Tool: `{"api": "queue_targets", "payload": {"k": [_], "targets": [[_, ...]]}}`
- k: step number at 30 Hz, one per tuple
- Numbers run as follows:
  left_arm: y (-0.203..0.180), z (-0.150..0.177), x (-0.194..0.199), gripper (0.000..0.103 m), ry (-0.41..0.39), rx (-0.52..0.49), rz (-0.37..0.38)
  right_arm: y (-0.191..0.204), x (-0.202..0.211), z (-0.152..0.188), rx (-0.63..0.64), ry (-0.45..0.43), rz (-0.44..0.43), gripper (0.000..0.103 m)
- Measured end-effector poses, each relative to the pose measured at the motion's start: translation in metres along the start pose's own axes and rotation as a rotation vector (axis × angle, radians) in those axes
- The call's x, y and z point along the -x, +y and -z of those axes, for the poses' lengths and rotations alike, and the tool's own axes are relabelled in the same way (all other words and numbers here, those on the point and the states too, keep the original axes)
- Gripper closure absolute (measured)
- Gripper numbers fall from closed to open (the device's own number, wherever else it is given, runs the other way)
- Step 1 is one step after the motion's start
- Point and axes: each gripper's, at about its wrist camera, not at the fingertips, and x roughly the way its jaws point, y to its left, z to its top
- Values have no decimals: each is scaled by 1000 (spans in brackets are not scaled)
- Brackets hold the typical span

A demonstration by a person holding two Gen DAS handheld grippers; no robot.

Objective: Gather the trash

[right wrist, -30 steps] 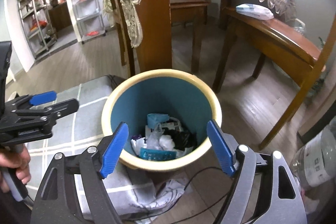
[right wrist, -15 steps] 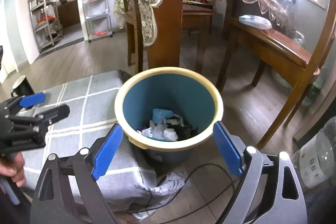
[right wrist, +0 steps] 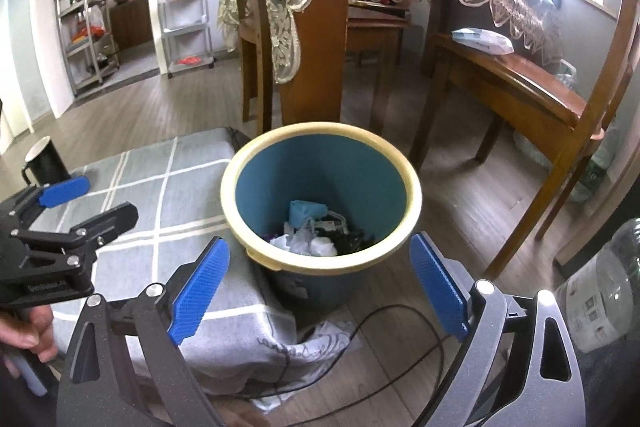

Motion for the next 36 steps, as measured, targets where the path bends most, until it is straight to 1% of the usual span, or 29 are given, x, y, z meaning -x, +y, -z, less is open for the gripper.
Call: {"api": "queue_targets", "payload": {"k": [24, 36], "targets": [[1, 0, 3, 6, 4, -19, -26, 4, 0, 0, -9, 1, -11, 10], [2, 0, 3, 6, 6, -22, -28, 3, 0, 0, -12, 1, -9, 10]]}}
